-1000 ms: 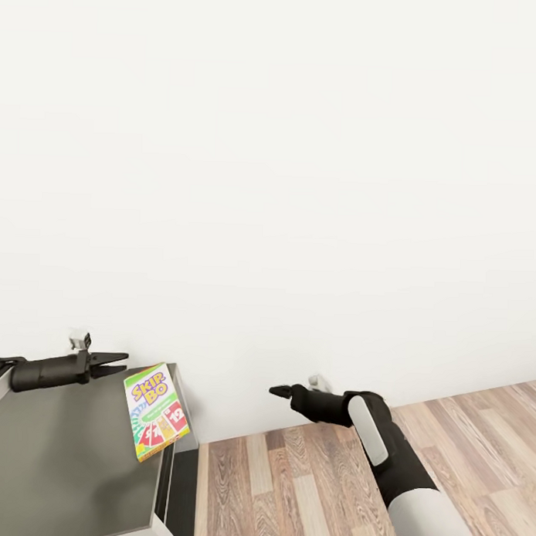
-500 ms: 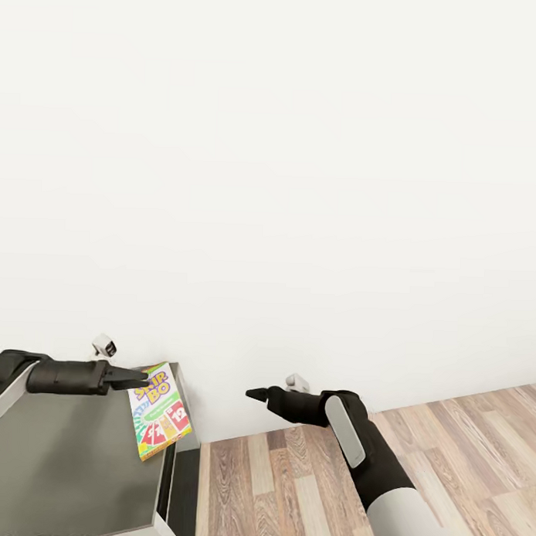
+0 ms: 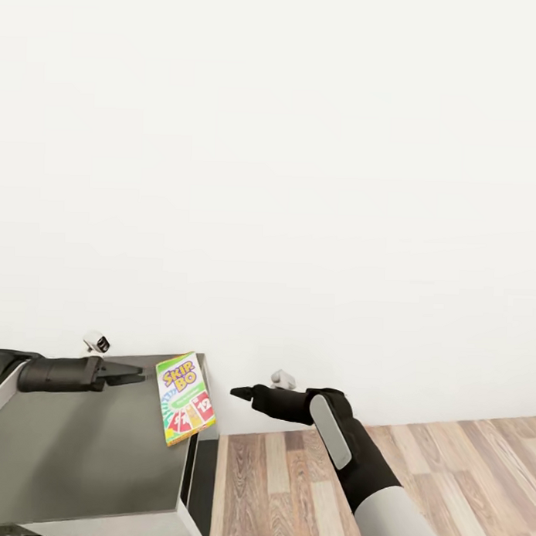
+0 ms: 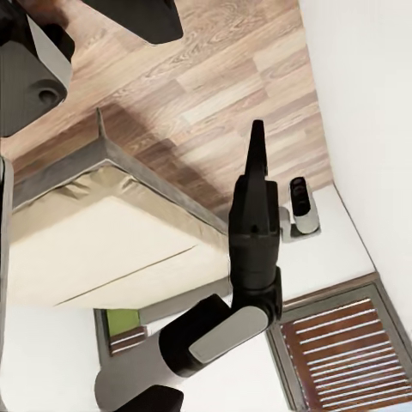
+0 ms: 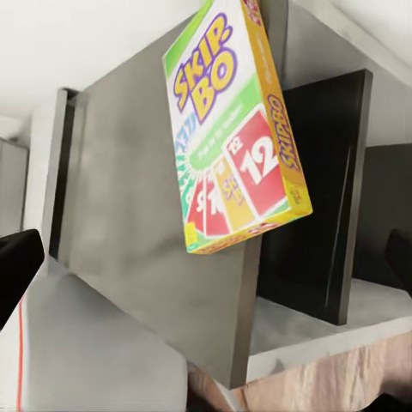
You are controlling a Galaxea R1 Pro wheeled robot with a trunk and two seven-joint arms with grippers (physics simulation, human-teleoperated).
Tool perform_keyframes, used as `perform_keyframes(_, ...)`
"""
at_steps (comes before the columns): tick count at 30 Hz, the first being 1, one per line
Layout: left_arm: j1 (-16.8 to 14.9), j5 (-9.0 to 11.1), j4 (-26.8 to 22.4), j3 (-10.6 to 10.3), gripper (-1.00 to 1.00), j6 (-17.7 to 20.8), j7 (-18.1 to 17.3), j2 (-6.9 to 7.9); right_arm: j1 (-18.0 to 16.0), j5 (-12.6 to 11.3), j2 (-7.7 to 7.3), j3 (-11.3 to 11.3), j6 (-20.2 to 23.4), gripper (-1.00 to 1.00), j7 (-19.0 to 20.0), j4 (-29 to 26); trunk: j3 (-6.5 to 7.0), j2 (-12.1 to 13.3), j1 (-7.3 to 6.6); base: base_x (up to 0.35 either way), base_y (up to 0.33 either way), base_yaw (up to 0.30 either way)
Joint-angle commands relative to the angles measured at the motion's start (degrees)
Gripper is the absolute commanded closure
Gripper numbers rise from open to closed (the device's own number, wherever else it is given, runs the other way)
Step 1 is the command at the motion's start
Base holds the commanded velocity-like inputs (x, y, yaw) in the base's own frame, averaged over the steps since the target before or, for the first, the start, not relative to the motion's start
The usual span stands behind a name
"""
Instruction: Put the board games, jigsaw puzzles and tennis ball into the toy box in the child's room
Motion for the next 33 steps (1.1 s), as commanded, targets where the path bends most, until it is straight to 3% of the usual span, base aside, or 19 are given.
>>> perform_keyframes(1, -0.1, 0.2, 0.0, -0.1, -1.0, 0.6, -0.2, 0.04, 0.0, 0.3, 0.01, 0.1, 0.2, -1.0, 0.2, -0.1, -0.32, -0.5, 0.24, 0.0, 0.0, 0.251)
perform_keyframes(12, -0.1, 0.2, 0.1, 0.2, -1.0, 0.6, -0.2, 0.1, 0.0, 0.4, 0.01, 0.5, 0.1, -1.0, -0.1, -0.2, -2.76, -4.9, 2.65, 0.0, 0.0, 0.211)
perform_keyframes(27, -0.1, 0.2, 0.1, 0.2, -1.0, 0.6, -0.2, 0.02, 0.0, -0.3, 0.01, -0.1, -2.0, -1.0, -0.1, 0.2, -2.79, -4.9, 2.65, 0.0, 0.0, 0.01)
perform_keyframes(33, -0.1, 0.2, 0.1, 0.2, -1.0, 0.6, -0.2, 0.01, 0.0, -0.4, 0.01, -0.4, -2.3, -1.0, -0.1, 0.3, -3.87, -7.3, 3.97, 0.0, 0.0, 0.0)
